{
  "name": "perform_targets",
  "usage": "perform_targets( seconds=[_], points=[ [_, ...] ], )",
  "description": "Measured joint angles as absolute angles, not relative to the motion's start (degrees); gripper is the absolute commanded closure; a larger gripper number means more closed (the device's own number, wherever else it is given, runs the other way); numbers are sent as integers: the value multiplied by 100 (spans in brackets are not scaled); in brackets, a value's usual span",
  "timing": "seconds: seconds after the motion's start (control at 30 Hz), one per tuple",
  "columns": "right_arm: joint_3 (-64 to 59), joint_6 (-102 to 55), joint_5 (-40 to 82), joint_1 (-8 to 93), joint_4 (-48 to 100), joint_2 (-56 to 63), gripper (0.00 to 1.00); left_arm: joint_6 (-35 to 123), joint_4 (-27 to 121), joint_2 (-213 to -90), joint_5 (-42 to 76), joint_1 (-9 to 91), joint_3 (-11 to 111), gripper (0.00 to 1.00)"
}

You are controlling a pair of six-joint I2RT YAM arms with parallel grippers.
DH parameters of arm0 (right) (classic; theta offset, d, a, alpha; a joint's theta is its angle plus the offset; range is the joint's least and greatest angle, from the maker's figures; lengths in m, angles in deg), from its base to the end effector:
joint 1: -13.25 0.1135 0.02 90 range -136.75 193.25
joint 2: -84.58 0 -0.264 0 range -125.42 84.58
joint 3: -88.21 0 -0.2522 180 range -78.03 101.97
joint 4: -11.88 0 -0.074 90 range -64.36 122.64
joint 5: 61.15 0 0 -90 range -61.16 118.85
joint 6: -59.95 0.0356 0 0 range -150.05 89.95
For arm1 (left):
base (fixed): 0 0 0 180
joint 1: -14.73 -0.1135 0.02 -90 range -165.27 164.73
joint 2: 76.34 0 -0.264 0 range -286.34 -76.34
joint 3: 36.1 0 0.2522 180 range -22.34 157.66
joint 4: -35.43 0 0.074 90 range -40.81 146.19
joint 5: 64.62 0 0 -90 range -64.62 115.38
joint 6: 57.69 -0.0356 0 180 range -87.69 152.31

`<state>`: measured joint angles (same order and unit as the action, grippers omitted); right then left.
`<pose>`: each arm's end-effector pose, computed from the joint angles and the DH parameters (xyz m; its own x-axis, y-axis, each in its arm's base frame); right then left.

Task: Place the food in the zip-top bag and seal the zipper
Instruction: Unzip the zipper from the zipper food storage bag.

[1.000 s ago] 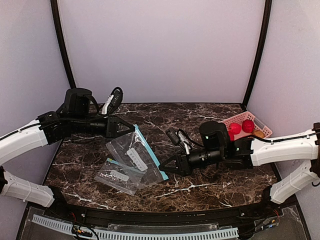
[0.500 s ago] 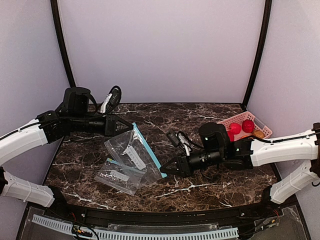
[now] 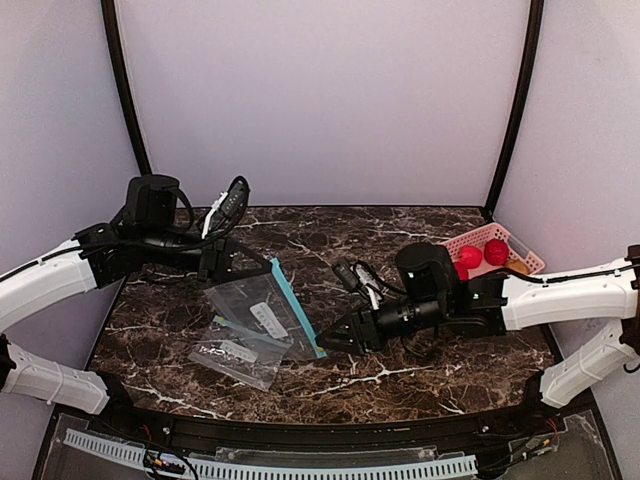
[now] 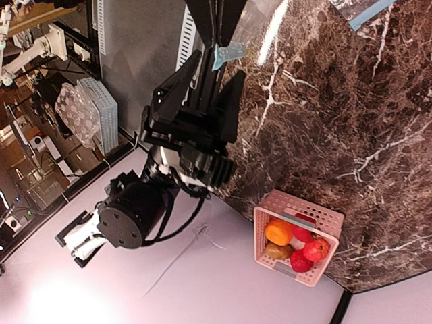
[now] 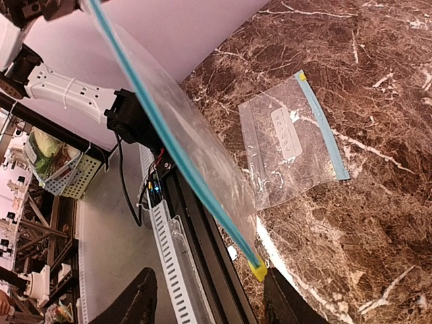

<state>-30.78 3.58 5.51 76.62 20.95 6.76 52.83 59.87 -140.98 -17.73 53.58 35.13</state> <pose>0.1226 0.2760 0.2521 -0.7060 -0.2734 -0.6534 -0.7081 0.2935 0.6423 0.1815 -0.1774 0.3504 -0.5617 0.1238 -0.8180 0.8197 0.2177 -0.5298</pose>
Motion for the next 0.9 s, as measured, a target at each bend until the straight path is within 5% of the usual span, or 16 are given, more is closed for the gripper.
perform_targets(
  seconds=[0.3,0.9],
  points=[
    [-2860,190,993,7662,2145,724,33,5073,6004,-14032,-2501,5452,3253,99],
    [-2573,-47,1019,7662,2172,389,32,5071,6002,-13978,-2606,5550,3231,99]
  ],
)
